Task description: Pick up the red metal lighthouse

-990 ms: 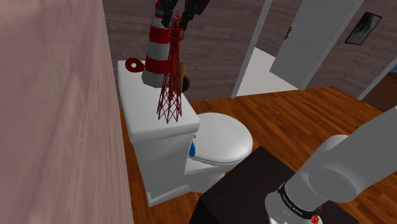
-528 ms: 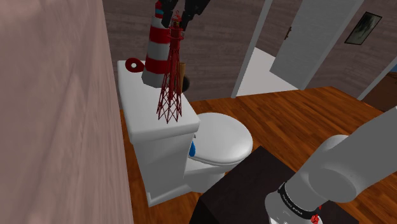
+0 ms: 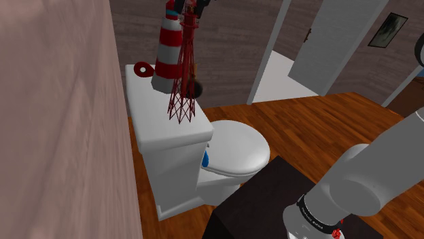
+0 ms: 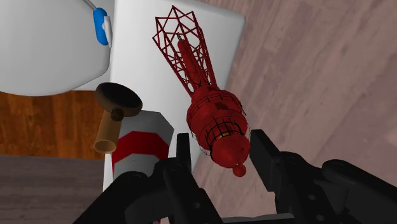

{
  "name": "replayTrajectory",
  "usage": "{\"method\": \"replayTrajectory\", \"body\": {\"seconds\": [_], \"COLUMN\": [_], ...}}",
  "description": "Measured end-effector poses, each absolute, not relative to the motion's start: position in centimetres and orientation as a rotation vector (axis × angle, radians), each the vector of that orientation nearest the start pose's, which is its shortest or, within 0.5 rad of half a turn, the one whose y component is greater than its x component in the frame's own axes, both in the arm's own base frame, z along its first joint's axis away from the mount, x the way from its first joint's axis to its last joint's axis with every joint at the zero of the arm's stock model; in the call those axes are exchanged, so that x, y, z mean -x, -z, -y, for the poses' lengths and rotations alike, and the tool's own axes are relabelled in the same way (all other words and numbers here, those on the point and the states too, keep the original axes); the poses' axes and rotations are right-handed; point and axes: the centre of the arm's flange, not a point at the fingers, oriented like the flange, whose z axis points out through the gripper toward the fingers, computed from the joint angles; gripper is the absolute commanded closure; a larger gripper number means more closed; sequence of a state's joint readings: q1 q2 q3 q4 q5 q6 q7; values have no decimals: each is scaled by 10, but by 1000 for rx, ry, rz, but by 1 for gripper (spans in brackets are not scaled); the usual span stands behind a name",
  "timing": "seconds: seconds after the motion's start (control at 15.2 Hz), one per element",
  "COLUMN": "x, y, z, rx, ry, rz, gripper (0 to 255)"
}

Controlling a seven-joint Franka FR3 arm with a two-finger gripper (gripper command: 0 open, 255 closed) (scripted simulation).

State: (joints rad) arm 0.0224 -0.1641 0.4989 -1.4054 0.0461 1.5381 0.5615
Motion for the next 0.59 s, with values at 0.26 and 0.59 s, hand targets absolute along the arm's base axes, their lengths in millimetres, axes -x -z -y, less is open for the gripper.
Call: {"method": "replayTrajectory", "body": {"seconds": [0.26,0.59], "x": [-407,-408], "y": [-795,-819], "z": [-277,-277], "rx": [3003,3003], "ry": [384,384], "rz": [-40,-40], "gripper": [255,255]}}
